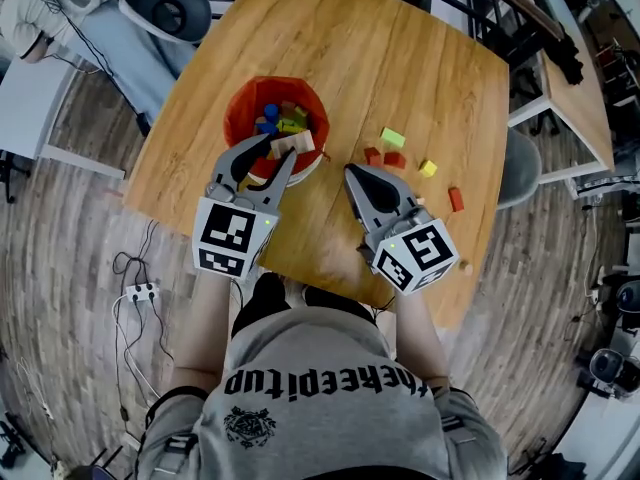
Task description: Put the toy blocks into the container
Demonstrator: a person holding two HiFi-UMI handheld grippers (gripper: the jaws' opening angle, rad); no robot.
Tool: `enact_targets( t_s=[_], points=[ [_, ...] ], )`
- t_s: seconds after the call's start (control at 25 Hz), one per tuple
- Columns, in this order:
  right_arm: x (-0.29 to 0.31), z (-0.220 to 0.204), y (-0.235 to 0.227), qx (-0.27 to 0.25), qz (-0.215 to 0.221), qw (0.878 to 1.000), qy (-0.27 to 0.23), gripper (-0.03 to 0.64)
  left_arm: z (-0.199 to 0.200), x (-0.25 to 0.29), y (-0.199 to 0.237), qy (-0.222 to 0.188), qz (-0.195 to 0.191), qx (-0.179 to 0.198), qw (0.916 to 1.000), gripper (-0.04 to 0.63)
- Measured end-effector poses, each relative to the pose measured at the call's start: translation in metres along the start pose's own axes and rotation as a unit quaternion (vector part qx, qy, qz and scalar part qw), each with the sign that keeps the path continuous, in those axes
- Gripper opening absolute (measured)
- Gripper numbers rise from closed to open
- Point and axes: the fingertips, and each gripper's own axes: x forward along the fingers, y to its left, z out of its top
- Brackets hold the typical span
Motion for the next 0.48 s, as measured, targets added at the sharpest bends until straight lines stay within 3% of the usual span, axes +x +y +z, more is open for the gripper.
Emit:
enact_targets(
  t_s=[0.48],
  points=[
    [-0.006, -0.005, -0.003, 0.001, -0.018, 1.0, 0.004, 0.011, -0.01, 0.007, 0.018, 0.012, 0.038, 0.02, 0.999, 0.149]
  ],
)
